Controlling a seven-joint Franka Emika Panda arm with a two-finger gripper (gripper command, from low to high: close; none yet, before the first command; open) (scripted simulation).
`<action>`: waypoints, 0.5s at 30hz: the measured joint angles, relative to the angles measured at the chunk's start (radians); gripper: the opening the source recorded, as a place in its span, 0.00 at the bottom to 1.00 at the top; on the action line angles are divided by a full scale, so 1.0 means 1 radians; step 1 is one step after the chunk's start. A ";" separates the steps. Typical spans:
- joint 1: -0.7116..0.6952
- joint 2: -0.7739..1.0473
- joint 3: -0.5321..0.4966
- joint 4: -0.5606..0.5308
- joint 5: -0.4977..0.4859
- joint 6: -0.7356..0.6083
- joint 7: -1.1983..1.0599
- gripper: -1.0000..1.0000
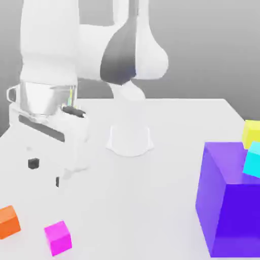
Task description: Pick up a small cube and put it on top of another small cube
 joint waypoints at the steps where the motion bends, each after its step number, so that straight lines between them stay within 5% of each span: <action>1: -0.005 0.036 -0.003 -0.005 0.010 0.015 0.015 0.50; 10: -0.038 0.358 -0.008 0.000 0.091 0.206 0.060 0.50; 11: -0.038 0.381 -0.008 0.004 0.091 0.224 0.060 0.00; 15: -0.038 0.381 -0.007 0.004 0.091 0.225 0.061 0.00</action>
